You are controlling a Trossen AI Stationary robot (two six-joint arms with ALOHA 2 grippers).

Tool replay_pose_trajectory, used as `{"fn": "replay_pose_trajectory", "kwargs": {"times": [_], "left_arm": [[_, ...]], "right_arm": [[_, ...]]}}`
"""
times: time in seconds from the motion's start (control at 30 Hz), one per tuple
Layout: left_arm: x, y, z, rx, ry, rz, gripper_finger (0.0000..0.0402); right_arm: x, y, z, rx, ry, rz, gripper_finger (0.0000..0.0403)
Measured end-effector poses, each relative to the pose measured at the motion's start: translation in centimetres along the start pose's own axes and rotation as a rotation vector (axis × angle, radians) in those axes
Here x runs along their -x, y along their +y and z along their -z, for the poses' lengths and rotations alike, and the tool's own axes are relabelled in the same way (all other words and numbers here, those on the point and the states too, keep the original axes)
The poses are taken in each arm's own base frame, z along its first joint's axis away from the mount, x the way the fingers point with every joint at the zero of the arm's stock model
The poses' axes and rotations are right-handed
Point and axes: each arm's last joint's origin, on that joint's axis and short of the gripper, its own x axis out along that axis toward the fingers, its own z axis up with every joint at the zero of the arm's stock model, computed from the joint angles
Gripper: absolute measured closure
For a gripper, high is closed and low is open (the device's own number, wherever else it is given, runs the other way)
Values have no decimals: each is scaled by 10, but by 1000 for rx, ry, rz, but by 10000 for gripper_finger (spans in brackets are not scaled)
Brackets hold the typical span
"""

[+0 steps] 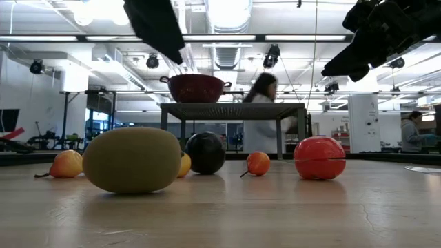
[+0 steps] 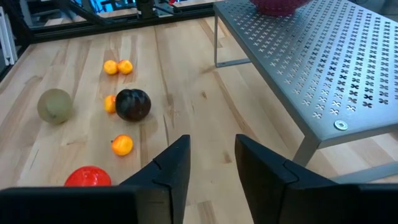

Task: Pick & Place Fruit
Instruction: Put the brown kiwi into the purple strainer bowl on the shelf

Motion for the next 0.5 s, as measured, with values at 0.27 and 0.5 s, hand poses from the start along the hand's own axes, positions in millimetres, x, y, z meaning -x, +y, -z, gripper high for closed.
{"fn": "replay_pose_trajectory", "kwargs": {"times": [0.27,0.5], "left_arm": [[-5,-48,39,-6,-53,143,62],[-7,-72,62,-38,-113,240,62]], "right_arm": [[0,0,0,0,0,0,258],[0,0,0,0,0,0,243]]}}
